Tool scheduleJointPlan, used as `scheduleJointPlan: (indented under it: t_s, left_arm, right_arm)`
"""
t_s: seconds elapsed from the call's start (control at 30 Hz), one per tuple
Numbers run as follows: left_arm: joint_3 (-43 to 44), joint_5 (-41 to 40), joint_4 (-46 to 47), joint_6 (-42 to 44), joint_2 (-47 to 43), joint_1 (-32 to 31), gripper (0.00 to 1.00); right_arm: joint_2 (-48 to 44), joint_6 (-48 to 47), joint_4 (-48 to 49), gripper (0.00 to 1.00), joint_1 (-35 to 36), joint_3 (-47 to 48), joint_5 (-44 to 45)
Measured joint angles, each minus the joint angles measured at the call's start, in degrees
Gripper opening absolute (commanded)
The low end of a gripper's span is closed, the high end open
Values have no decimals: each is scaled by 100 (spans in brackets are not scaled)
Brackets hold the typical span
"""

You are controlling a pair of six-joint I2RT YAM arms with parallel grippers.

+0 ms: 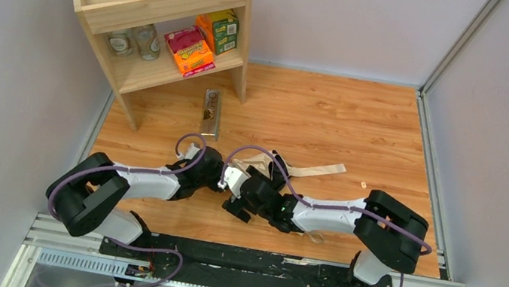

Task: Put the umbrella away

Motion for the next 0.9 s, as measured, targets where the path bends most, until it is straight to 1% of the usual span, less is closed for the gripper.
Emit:
scheduleJointPlan:
  t_s: [0.07, 0.13, 0.2, 0.27, 0.3, 0.33, 0.4, 0.43, 0.53, 0.67, 0.73, 0.77, 0.8, 0.83, 0.9]
  left_arm:
    - [0, 7, -42, 0, -31, 2, 0]
    - [0, 13, -87, 0, -52, 4, 0]
    - [24, 28, -155, -2, -59, 7, 0]
    - [48, 52, -208, -4, -59, 11, 0]
    - [55, 85, -225, -2, -63, 28, 0]
    - [55, 111, -247, -7, -70, 46, 0]
    - [55, 122, -256, -37, -79, 52, 0]
    - [63, 122, -256, -52, -90, 50, 0]
    - [94, 136, -334, -63, -190, 33, 0]
    - [94, 94, -479, 13, -332, 9, 0]
    - [94, 109, -570, 57, -411, -4, 24]
    - [94, 127, -627, 103, -459, -13, 45]
    - [94, 136, -662, 129, -496, -9, 57]
    - [90, 138, -719, 210, -562, -4, 80]
    - [15, 101, -855, 476, -798, 68, 81]
  right_arm:
    - [4, -76, 37, 96, 7, -4, 28]
    - [96, -122, 76, 96, 74, 57, 352]
    - [334, -179, 72, 95, 166, 293, 883]
    - [601, -229, 72, 90, 227, 553, 1346]
    - [721, -236, 63, 83, 245, 660, 1615]
    - [798, -254, 57, 68, 267, 721, 1821]
    - [894, -247, 57, 42, 293, 756, 2024]
    - [929, -249, 52, 33, 315, 756, 2039]
    - [1003, -201, 79, 0, 413, 702, 2081]
    - [848, -234, 258, 0, 437, 479, 1937]
    - [706, -166, 435, 0, 422, 289, 1720]
    - [612, -116, 549, 0, 387, 168, 1532]
    - [542, -72, 627, 0, 339, 92, 1357]
    - [463, -24, 713, 0, 264, 15, 1143]
    - [234, 118, 907, 0, -68, -203, 393]
